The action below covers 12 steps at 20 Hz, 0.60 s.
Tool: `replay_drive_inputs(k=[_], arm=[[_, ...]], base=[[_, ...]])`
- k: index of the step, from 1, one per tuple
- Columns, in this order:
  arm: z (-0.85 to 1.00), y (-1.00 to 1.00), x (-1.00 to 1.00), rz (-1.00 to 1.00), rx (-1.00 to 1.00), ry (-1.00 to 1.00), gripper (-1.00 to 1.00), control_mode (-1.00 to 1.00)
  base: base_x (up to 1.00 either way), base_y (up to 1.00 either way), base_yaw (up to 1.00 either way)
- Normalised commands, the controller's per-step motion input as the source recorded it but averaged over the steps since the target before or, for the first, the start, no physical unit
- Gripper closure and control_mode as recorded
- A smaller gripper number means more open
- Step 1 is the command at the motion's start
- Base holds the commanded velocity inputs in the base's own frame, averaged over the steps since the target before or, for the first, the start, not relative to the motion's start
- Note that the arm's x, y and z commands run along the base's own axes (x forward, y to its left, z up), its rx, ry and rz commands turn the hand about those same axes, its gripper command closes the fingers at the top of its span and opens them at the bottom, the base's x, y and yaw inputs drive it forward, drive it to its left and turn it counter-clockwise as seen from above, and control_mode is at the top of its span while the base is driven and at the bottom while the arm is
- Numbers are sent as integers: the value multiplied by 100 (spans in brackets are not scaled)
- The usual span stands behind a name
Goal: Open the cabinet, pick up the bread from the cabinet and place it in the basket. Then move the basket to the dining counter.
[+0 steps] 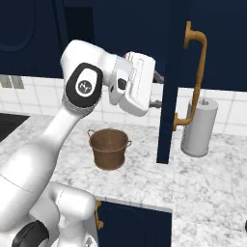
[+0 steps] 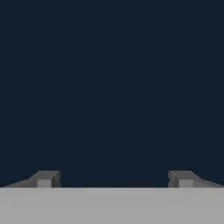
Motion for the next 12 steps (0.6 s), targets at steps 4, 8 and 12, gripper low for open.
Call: replay_drive_inputs(k=[4,8,12], arm=[[-1,-8,13,3,3,2,-100,-100],[2,47,-27,8,-1,0,-100,-100],[2,92,-51,39,-9,0,-100,-100]], base=[[0,0,0],[0,0,0],[0,0,0]])
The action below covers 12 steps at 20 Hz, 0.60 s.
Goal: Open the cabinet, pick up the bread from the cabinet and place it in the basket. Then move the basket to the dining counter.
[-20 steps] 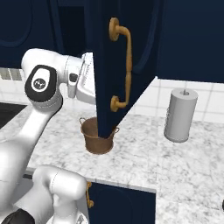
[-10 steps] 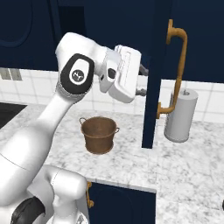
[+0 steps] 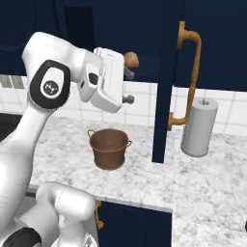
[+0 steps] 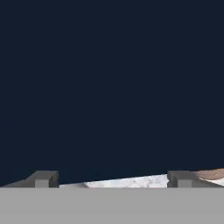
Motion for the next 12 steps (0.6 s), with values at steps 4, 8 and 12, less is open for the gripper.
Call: replay_drive_inputs(k=[4,8,12], arm=[[20,82,-8,59,-14,5,-100,-100],[55,34,0,64,-7,15,-100,-100],[33,46,-3,63,-3,22,-100,-100]], base=[[0,0,0],[0,0,0],[0,0,0]])
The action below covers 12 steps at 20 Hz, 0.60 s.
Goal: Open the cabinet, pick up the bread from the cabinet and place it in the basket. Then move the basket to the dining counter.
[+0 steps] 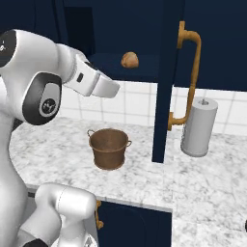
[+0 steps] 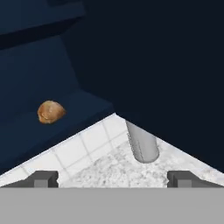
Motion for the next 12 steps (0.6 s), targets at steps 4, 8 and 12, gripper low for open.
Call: replay_drive_inputs(k=[4,8,12], arm=[[-5,91,2,44,-7,12,-100,-100],[-1,27,38,22,-5,2,-100,-100],[-2,0,37,10,-4,0,-100,-100]], base=[[0,0,0],[0,0,0],[0,0,0]])
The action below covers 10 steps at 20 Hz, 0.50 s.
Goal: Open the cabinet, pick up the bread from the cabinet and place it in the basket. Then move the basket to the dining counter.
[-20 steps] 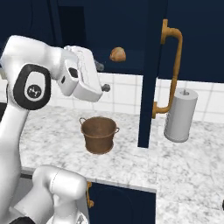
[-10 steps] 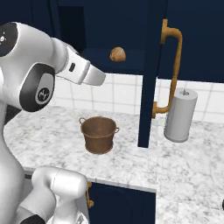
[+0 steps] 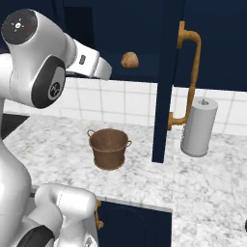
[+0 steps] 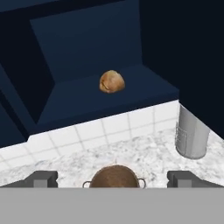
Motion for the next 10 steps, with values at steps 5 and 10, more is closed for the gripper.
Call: replay_drive_inputs(k=[5,10], arm=[[-27,0,44,2,-10,0,-100,-100],[-18,-6,75,0,-1,0,-100,-100]], base=[[0,0,0],[0,0,0]])
